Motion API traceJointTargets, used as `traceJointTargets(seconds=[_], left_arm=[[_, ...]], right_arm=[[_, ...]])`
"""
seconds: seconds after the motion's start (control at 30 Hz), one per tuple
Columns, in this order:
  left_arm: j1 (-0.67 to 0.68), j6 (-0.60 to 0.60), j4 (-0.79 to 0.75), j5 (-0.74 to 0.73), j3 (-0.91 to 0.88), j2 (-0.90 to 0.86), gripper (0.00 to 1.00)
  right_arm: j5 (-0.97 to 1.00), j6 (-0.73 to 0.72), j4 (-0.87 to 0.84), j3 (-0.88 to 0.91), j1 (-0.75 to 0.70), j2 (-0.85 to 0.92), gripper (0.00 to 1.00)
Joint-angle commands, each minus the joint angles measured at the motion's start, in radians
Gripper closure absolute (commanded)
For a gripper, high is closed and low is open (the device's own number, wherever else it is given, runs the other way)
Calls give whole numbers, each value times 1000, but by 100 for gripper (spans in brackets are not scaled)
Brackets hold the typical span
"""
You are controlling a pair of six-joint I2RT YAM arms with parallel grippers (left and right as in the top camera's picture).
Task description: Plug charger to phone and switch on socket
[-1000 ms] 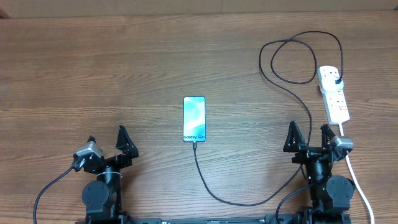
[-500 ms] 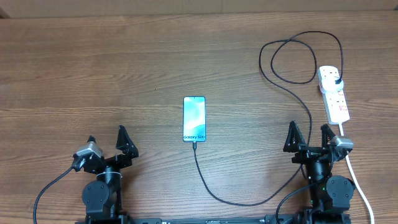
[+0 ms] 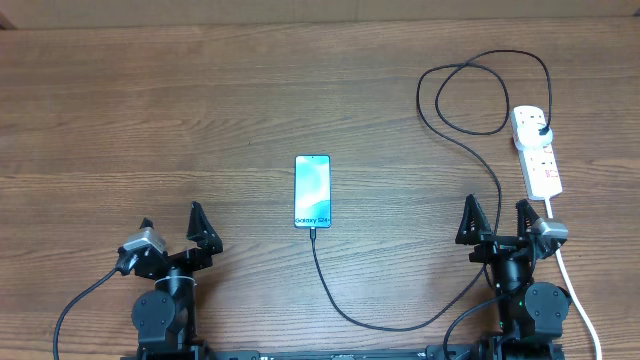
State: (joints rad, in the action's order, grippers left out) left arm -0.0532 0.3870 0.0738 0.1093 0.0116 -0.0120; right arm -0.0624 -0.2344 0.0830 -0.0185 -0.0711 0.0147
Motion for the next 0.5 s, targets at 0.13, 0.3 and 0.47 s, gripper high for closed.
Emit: traceJointTargets(seconds=[0.13, 0.3, 0.47], left_arm=[[-5, -326, -4, -6, -6, 7, 1], [-5, -391, -4, -6, -6, 7, 0], [-5, -391, -4, -5, -6, 7, 1]], right_arm=[[13, 7, -3, 11, 6, -12, 0], [13, 7, -3, 11, 6, -12, 0], [13, 7, -3, 11, 6, -12, 0]])
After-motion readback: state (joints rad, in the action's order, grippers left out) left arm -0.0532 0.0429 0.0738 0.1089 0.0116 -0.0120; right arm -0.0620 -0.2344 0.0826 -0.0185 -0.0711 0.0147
